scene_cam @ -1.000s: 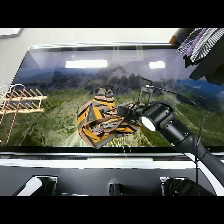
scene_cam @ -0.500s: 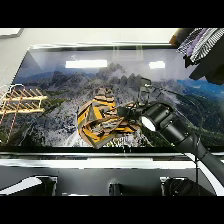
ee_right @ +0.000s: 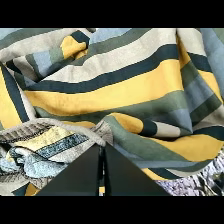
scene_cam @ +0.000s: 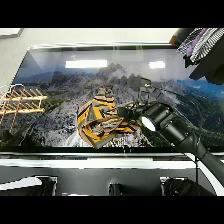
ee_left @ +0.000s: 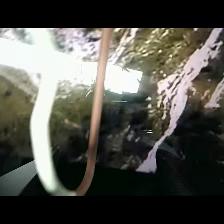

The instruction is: Fold the clothes and pants, and hang the long-sleeved shirts on hangers.

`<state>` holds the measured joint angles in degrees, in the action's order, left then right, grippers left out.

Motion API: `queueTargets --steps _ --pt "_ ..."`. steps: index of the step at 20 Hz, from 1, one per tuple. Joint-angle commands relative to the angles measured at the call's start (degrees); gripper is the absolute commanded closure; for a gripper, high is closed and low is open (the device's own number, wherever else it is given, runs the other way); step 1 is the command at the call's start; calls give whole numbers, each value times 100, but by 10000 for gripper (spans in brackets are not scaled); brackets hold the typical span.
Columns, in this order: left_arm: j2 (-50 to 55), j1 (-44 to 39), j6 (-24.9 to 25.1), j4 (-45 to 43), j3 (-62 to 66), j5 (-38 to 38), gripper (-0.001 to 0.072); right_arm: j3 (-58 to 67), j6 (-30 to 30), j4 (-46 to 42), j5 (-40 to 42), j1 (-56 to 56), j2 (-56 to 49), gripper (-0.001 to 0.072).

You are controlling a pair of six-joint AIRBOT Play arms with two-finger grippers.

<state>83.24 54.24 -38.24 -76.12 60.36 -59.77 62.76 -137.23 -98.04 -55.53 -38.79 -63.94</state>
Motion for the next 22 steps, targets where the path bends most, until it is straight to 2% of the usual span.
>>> queueTargets --steps 1,2,4,7,8,9,12,15,22 --pt "179 -109 142 -50 -2 146 39 0 -11 2 -31 2 -4 685" --pt "210 -114 142 -50 -2 146 71 0 -11 2 -31 2 -4 685" --pt "254 -114 142 -50 -2 144 243 0 -11 2 -28 2 -4 685" --pt "306 -131 142 -50 -2 140 300 0 -11 0 -28 2 -4 685" --pt "304 -131 142 -42 -2 136 497 0 -11 -2 -28 2 -4 685" --pt "304 -131 142 -39 -2 133 631 0 -11 -7 -31 2 -4 685" --pt "297 -138 142 -37 2 133 683 0 -11 -13 -31 2 -4 685" --pt "271 -190 136 -26 96 120 684 0 -11 -11 -37 2 -4 685" --pt "85 -446 -382 138 896 -232 684 0 -13 -9 -398 2 -4 684"
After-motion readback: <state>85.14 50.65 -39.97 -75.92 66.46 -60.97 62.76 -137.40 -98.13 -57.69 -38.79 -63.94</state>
